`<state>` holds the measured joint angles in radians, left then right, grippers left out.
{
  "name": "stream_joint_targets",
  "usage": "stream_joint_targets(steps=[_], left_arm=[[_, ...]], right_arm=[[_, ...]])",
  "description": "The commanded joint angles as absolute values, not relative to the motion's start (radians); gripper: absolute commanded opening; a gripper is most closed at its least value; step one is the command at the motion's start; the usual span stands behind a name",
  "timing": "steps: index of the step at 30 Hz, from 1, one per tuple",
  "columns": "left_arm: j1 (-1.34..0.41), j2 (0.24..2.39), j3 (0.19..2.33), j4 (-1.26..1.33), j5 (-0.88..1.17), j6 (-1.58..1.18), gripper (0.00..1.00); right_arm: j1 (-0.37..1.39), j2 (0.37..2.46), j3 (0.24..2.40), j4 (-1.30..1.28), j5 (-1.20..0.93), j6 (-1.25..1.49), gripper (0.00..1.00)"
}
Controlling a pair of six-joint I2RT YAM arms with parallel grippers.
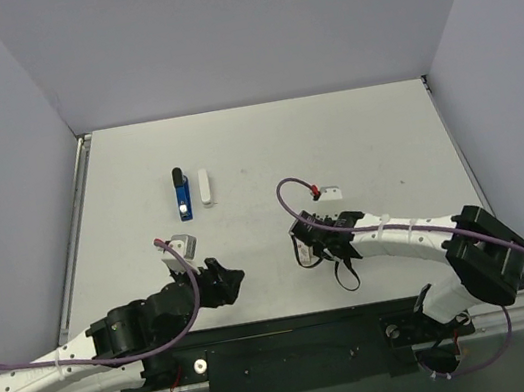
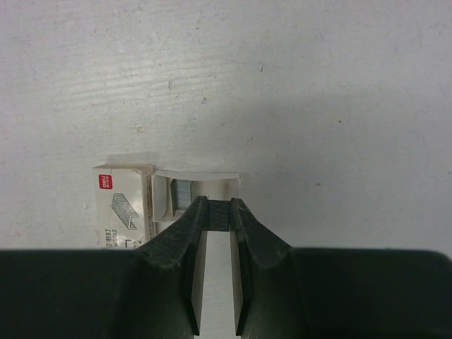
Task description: Unload the staples from the stapler
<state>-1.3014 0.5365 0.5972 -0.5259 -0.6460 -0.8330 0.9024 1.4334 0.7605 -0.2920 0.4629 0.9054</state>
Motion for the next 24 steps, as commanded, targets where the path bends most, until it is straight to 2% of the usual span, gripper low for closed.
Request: stream_joint_targets(steps=[1, 12, 24], left_arm=[[-1.302, 0.528, 0.604, -0.486, -0.644, -0.828, 0.74], [-1.302, 0.52, 0.603, -0.492, -0.649, -0.827, 0.74], [-1.302, 0.526, 0.603, -0.492, -0.647, -0.83, 0.74]], right_arm=[[0.894, 1.463, 0.778, -0.287, 0.466, 0.925, 0.02], [0.887, 1.494, 0.779, -0.276, 0.463, 0.933, 0.03], [0.885, 1.5, 0.779, -0.272, 0.456, 0.937, 0.16]])
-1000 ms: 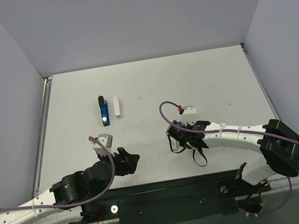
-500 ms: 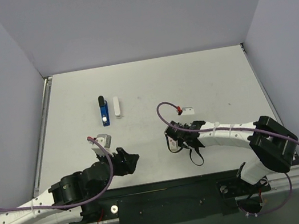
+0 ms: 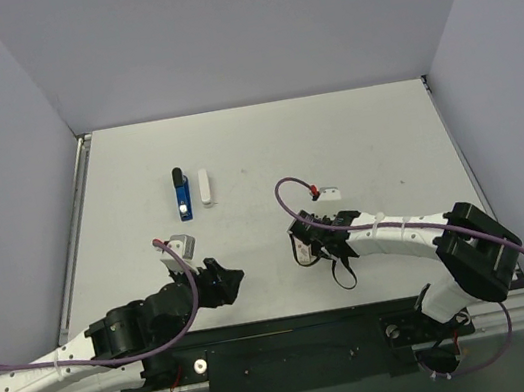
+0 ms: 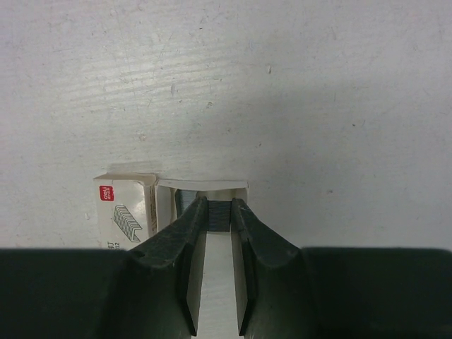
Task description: Unload the staples from the stapler
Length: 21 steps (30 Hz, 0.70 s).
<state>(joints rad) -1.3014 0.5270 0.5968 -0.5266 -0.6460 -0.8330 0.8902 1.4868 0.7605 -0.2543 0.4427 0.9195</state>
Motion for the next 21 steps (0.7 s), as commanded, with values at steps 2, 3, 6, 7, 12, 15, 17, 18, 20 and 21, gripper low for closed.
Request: stream_joint_targets(steps=[2, 3, 6, 7, 12, 15, 17, 18, 20, 21], left_arm=[[-1.302, 0.528, 0.606, -0.492, -0.646, -0.83, 0.74], [-1.302, 0.529, 0.606, -0.492, -0.646, -0.83, 0.74], [-1.302, 0.534, 0.607, -0.492, -0.646, -0.83, 0.74], [-1.302, 0.535, 0.609, -0.492, -0.646, -0.83, 0.74], [-1.302, 0.54, 0.612, -0.491, -0.644, -0.827, 0.74], [-1.302, 0.543, 0.612, -0.492, -0.64, -0.827, 0.74], [-1.302, 0.545, 0.609, -0.497, -0.637, -0.83, 0.74], [-1.302, 0.548, 0.606, -0.5, -0.635, -0.837, 0.74], [-1.302, 0.549, 0.595, -0.503, -0.627, -0.847, 0.74], [-1.302, 0.551, 0.585, -0.5, -0.624, -0.85, 0.74]], right_arm=[[0.885, 1.5, 0.781, -0.27, 0.453, 0.937, 0.18], [0.885, 1.5, 0.781, -0.27, 0.453, 0.936, 0.18], [0.885, 1.499, 0.781, -0.27, 0.453, 0.934, 0.19], [0.885, 1.497, 0.781, -0.27, 0.453, 0.934, 0.2], [0.888, 1.476, 0.782, -0.275, 0.449, 0.934, 0.22], [0.893, 1.431, 0.788, -0.275, 0.459, 0.913, 0.24], [0.893, 1.398, 0.802, -0.281, 0.456, 0.876, 0.24], [0.893, 1.39, 0.81, -0.282, 0.454, 0.867, 0.25], [0.893, 1.378, 0.828, -0.284, 0.449, 0.836, 0.25], [0.893, 1.379, 0.845, -0.284, 0.445, 0.819, 0.25]])
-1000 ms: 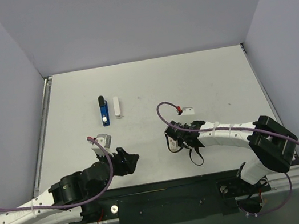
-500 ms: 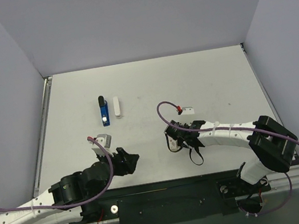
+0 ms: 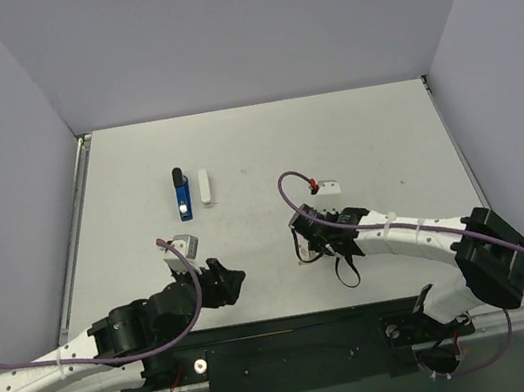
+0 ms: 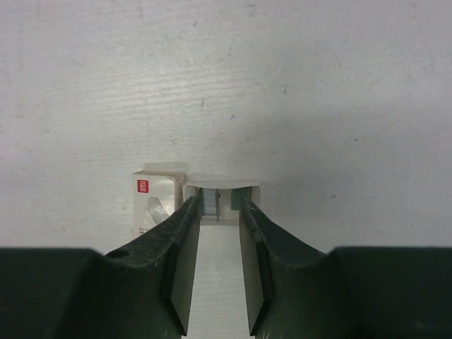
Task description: Unload the staples from the stapler
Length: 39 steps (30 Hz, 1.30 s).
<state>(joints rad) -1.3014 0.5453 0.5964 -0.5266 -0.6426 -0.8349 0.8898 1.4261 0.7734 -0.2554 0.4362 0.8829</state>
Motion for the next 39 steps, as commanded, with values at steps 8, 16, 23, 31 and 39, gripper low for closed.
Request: stream_joint_targets(steps=[8, 16, 23, 31, 39], left_arm=[[-1.302, 0.595, 0.548, -0.474, -0.578, -0.882, 0.73], [-1.302, 0.597, 0.545, -0.468, -0.558, -0.894, 0.73], [-1.302, 0.601, 0.541, -0.465, -0.555, -0.897, 0.73], [-1.302, 0.607, 0.541, -0.449, -0.551, -0.894, 0.73], [-1.302, 0.603, 0.532, -0.439, -0.548, -0.89, 0.73]], right_arm=[[0.89, 1.52, 0.985, -0.224, 0.335, 0.672, 0.32], [0.865, 1.707, 1.081, -0.169, 0.227, 0.575, 0.4], [0.864, 1.756, 1.051, -0.16, 0.21, 0.597, 0.41], [0.87, 1.732, 0.985, -0.158, 0.201, 0.629, 0.41], [0.894, 1.692, 0.931, -0.204, 0.258, 0.675, 0.41]])
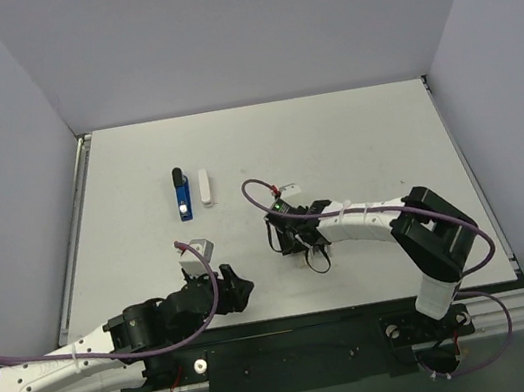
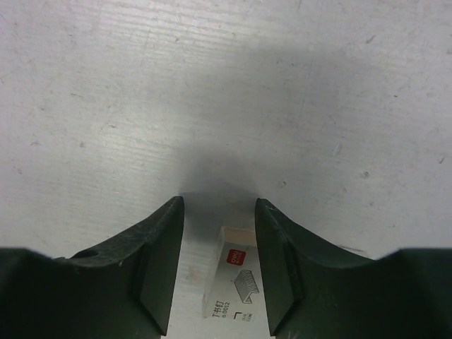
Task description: Unload the staples from the stapler
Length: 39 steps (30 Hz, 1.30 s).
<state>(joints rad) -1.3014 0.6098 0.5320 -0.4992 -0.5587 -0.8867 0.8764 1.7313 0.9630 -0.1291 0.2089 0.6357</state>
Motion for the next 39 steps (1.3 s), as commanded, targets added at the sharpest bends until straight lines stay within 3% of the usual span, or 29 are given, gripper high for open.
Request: stream_joint_targets(steps=[1, 15, 39], left_arm=[[-1.302, 0.603, 0.532, -0.437, -0.548, -0.89, 0.73], [-1.302, 0.58, 0.523, -0.428, -0.529, -0.873, 0.73], [-1.302, 0.551, 0.485, -0.445, -0.532, -0.904, 0.73]], right_arm=[[0.9, 1.686, 0.931, -0.213, 0.274, 0.686, 0.41], [1.026, 1.614, 0.937, -0.391, 0.354, 0.883, 0.41], [1.163, 1.533, 0.871, -0.394, 0.293, 1.081, 0.41]])
